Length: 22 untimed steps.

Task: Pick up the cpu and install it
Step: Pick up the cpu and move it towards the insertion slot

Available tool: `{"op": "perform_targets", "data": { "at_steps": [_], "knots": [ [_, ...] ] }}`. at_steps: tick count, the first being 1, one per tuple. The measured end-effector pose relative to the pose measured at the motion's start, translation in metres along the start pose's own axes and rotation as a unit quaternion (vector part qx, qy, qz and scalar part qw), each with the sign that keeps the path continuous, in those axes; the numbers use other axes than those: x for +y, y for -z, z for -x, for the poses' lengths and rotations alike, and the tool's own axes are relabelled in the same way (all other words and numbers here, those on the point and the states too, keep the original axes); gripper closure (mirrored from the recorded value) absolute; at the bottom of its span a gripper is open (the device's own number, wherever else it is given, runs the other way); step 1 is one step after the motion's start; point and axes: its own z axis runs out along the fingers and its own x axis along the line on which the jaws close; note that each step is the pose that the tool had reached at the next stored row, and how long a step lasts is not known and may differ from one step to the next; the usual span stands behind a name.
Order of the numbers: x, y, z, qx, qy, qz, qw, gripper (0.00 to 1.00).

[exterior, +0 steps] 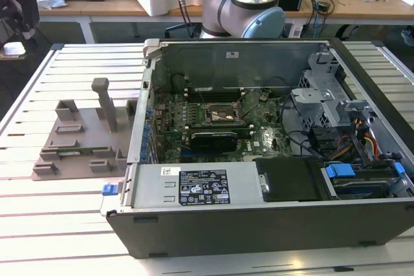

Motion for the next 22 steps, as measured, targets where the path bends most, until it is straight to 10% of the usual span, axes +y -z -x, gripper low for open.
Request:
{"op": "perform_targets", "data": {
  "at_steps": [22],
  "knots": [
    [0.0004, 0.0375, 0.0009, 0.0, 0.0, 0.0, 1.0, 0.46]
  ]
}}
